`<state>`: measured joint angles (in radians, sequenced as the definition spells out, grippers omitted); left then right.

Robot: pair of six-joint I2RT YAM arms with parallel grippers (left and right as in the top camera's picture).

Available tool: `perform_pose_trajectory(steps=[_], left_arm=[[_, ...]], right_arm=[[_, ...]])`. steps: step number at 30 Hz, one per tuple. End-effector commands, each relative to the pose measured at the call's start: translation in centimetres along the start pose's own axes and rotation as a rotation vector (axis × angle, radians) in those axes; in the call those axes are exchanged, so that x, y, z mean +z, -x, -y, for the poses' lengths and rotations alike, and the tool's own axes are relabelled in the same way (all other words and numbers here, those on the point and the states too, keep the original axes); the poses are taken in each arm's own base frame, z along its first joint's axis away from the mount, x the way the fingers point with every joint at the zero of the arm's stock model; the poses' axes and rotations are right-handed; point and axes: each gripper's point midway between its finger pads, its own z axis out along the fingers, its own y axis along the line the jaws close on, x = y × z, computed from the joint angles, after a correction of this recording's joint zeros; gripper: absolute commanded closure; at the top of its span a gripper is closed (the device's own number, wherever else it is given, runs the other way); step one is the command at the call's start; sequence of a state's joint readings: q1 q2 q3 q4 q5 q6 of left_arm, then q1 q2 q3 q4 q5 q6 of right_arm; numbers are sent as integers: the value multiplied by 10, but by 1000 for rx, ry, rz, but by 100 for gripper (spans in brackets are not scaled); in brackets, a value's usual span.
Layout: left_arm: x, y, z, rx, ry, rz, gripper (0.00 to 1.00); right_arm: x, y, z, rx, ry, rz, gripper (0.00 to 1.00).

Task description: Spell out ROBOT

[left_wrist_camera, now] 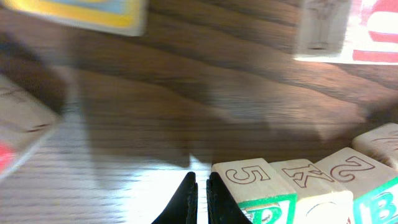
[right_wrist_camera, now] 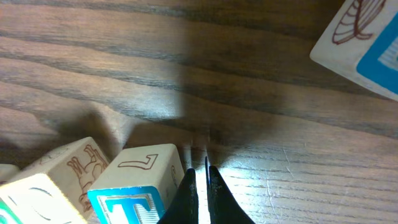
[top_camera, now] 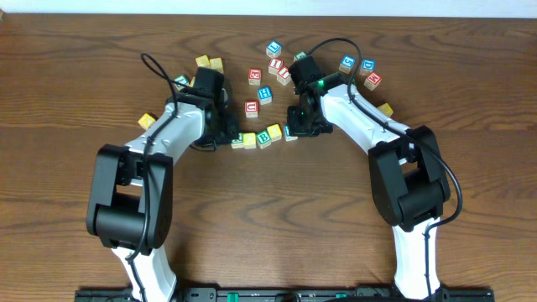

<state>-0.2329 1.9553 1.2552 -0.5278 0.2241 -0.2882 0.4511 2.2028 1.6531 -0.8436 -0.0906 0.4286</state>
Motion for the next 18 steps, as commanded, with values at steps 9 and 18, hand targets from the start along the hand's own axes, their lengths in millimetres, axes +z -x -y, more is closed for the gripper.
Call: perform_pose_trajectory(steps=[9, 18], left_arm=[[8, -2, 18, 41, -24, 11, 92], [7, 4, 11, 33, -4, 32, 92]], right_arm=[[4, -9, -11, -41, 5, -15, 98], [3, -5, -3, -35, -2, -11, 98]])
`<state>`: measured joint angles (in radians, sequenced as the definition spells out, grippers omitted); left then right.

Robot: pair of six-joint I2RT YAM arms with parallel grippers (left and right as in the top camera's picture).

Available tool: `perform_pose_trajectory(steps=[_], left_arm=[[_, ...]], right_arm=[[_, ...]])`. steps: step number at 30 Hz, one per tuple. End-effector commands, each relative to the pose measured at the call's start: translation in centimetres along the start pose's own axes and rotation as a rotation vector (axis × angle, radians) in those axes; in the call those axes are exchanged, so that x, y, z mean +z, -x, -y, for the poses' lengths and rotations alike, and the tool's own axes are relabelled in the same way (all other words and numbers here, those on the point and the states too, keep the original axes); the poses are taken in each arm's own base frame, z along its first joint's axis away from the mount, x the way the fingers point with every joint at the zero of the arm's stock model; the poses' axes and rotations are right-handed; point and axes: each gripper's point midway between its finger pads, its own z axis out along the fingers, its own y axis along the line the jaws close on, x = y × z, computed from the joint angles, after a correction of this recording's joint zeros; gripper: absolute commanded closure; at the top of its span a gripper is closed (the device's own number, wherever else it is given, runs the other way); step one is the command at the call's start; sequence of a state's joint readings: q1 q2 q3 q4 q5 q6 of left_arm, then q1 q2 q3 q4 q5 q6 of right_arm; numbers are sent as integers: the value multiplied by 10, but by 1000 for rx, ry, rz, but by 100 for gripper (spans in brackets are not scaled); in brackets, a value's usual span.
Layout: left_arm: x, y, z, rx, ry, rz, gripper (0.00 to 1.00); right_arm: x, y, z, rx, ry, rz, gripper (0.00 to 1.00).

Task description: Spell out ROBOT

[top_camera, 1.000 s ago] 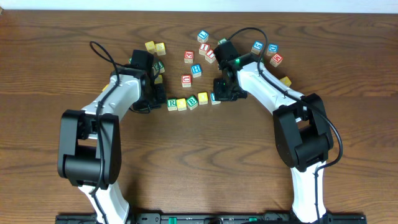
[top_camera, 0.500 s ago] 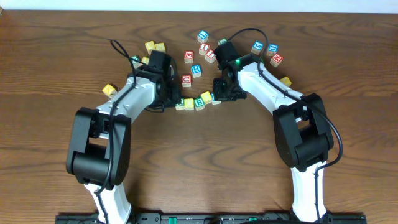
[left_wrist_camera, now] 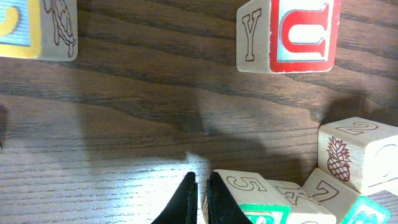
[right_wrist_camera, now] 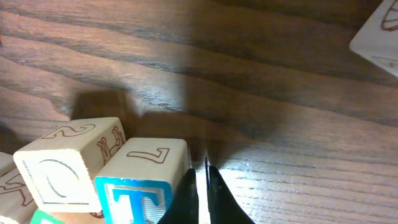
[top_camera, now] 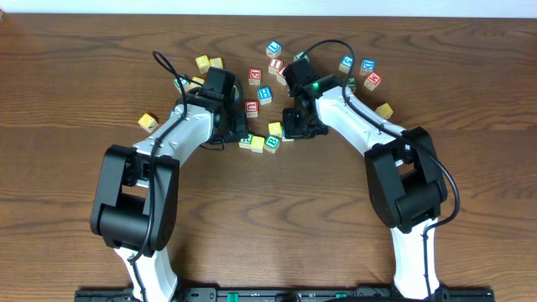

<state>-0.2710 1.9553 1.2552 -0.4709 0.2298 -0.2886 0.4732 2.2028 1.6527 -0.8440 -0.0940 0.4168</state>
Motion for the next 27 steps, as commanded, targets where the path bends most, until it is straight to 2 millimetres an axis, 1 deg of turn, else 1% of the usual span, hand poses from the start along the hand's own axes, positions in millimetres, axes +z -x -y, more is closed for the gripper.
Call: perform_pose_trajectory(steps=[1, 2, 4, 5, 6, 7, 8, 9, 10, 12, 13, 15, 16, 18, 19, 21, 23, 27], left_arm=[[4, 0, -13, -22, 31, -5, 92], [1, 3, -18, -36, 33, -1, 92], [-6, 10, -27, -61, 41, 4, 92], [-12, 13, -31, -63, 43, 9, 92], [-23, 19, -36, -66, 59, 29, 92], [-36, 25, -40, -70, 79, 59, 93], [-46, 28, -40, -66, 85, 81, 92], [-63, 33, -39, -64, 92, 122, 92], [-78, 37, -35, -60, 82, 154, 92], [-103, 36, -29, -54, 64, 189, 92], [-111, 31, -24, -56, 50, 183, 92], [-113, 24, -25, -73, 55, 159, 92], [-112, 21, -27, -90, 61, 147, 93], [-114, 22, -35, -132, 66, 147, 92], [-115, 24, -41, -150, 70, 151, 92], [-117, 25, -49, -170, 77, 155, 92], [-117, 26, -53, -179, 80, 158, 92], [-118, 28, -57, -174, 97, 165, 92]], right_arm=[[-1, 4, 11, -8, -10, 1, 98], [-4, 6, 14, -3, -12, 5, 98], [-18, 12, 22, 3, -12, 20, 96], [-24, 14, 24, 6, -11, 28, 96], [-37, 16, 25, -11, 2, 47, 96], [-50, 18, 18, -51, 33, 64, 96], [-54, 18, 15, -71, 48, 70, 96], [-65, 17, 1, -149, 96, 87, 97], [-68, 16, -6, -190, 114, 94, 97], [-68, 13, -20, -265, 129, 104, 97], [-64, 13, -28, -307, 134, 114, 97], [-58, 17, -41, -316, 149, 139, 97], [-52, 18, -46, -282, 155, 140, 98], [-38, 14, -50, -202, 157, 111, 99], [-32, 11, -51, -198, 154, 97, 99], [-28, 7, -56, -227, 148, 90, 99], [-27, 4, -59, -246, 137, 92, 99], [-19, -4, -58, -268, 80, 91, 99]])
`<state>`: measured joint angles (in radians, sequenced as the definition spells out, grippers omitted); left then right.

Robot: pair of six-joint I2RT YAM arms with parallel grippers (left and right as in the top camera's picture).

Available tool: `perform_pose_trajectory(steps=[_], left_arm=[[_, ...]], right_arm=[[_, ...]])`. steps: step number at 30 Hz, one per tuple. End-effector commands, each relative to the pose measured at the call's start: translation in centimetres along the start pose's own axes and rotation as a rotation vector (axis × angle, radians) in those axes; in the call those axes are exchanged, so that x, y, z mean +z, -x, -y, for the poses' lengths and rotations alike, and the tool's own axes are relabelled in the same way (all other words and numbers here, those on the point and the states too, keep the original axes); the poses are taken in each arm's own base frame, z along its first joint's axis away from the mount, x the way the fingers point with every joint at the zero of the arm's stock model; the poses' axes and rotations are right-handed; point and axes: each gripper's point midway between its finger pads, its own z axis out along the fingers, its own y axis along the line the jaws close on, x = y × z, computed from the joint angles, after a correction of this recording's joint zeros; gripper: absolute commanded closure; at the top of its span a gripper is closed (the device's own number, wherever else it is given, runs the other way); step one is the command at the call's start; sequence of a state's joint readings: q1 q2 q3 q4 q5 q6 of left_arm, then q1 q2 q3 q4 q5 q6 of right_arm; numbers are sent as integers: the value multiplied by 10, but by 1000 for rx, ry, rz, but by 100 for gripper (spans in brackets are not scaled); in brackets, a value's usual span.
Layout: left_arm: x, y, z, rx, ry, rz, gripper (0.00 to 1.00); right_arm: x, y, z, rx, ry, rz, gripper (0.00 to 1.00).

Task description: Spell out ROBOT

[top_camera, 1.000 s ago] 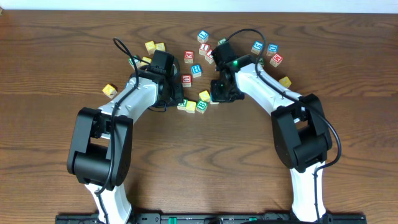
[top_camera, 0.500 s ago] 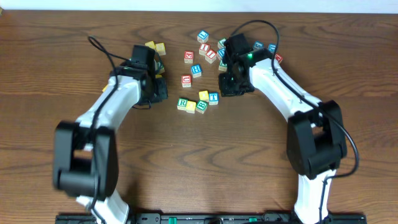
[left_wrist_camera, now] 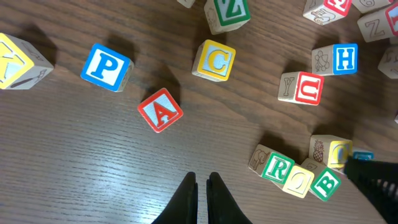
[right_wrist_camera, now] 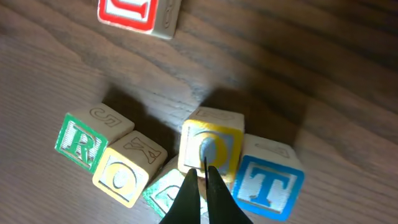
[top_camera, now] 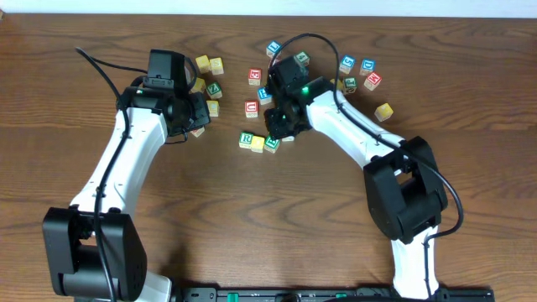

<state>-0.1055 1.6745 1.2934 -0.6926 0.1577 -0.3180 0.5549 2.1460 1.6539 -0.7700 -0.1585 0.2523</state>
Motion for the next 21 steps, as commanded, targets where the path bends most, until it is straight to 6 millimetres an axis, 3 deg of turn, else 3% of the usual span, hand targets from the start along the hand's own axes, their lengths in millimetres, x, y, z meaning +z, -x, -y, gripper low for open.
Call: perform_pose_trajectory(steps=[1, 21], left_arm=[[-1, 4, -4, -1, 17, 9, 92], [-1, 4, -4, 5, 17, 9, 92]], right_arm=[[7, -8, 0, -14, -51, -6, 99], [10, -20, 13, -26, -113, -41, 99]])
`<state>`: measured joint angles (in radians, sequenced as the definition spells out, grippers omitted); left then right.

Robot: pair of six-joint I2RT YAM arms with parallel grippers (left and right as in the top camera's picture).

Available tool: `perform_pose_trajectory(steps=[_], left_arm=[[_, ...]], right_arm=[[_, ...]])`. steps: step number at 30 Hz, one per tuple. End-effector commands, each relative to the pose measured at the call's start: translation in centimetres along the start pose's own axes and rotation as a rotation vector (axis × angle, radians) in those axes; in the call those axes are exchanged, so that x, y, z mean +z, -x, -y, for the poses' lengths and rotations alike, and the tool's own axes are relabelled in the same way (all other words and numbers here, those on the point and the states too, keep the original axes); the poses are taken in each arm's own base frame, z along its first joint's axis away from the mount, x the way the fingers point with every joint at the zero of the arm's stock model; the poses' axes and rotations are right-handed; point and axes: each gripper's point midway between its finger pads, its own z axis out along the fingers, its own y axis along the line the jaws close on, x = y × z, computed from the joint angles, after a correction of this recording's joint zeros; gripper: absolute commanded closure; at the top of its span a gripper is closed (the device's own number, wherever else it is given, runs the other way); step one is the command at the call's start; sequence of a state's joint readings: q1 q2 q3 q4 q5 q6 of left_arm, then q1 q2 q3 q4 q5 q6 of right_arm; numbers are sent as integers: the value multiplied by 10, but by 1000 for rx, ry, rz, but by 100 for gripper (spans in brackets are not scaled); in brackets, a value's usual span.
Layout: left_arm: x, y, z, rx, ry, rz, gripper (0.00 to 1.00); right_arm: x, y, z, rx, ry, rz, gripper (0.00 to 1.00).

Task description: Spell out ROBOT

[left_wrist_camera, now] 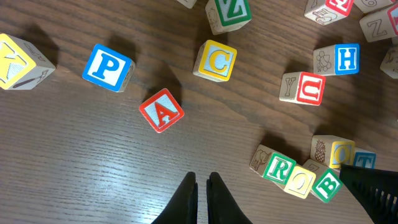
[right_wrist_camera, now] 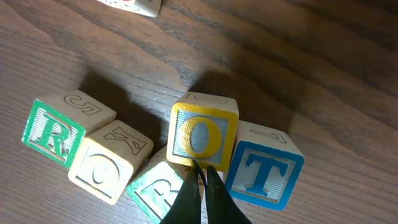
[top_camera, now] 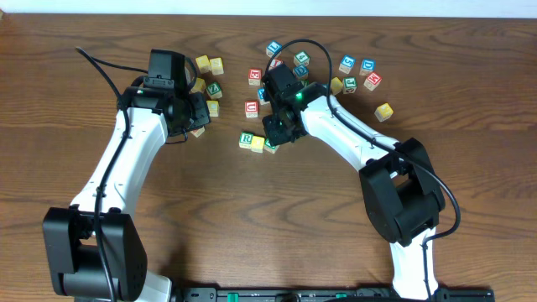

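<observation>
Letter blocks lie bunched mid-table: green R [right_wrist_camera: 53, 130], yellow O [right_wrist_camera: 109, 169] and green B [right_wrist_camera: 158, 190] in a slanting line. A second O [right_wrist_camera: 202, 138], yellow-framed, sits out of line behind the B, touching the blue T [right_wrist_camera: 264, 173]. My right gripper [right_wrist_camera: 200, 169] is shut, its tips just over the second O's near edge and holding nothing. My left gripper [left_wrist_camera: 200, 180] is shut over bare wood, left of the group and near a red A [left_wrist_camera: 161, 109]. Overhead, the right gripper [top_camera: 277, 134] covers part of the group; the R [top_camera: 247, 138] shows.
Loose blocks lie around: blue P [left_wrist_camera: 107, 66], yellow C [left_wrist_camera: 216, 60], green Z [left_wrist_camera: 230, 12], red U [left_wrist_camera: 309, 88], blue H [left_wrist_camera: 345, 58]. Several more are scattered toward the table's back right [top_camera: 361, 71].
My right gripper, still shut, has come closer to the second O and shifted slightly left. The left arm and the blocks have not visibly moved.
Both grippers were shut and low at the ends of the block row, left by the R, right by the T. The row then stood squeezed shorter, one O out of line. Later the left gripper was away by the A, the right above the O.
</observation>
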<state>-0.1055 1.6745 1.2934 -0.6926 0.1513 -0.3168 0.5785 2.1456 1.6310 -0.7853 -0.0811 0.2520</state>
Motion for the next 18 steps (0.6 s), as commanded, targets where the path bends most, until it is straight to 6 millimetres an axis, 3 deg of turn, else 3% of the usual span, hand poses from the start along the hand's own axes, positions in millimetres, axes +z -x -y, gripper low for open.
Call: perform_pose_trajectory(steps=[1, 18], left_arm=[[-1, 3, -3, 4, 11, 7, 92], [-1, 4, -3, 4, 14, 9, 92]], right_arm=[[5, -9, 6, -8, -36, -23, 99], [5, -31, -15, -22, 18, -101, 99]])
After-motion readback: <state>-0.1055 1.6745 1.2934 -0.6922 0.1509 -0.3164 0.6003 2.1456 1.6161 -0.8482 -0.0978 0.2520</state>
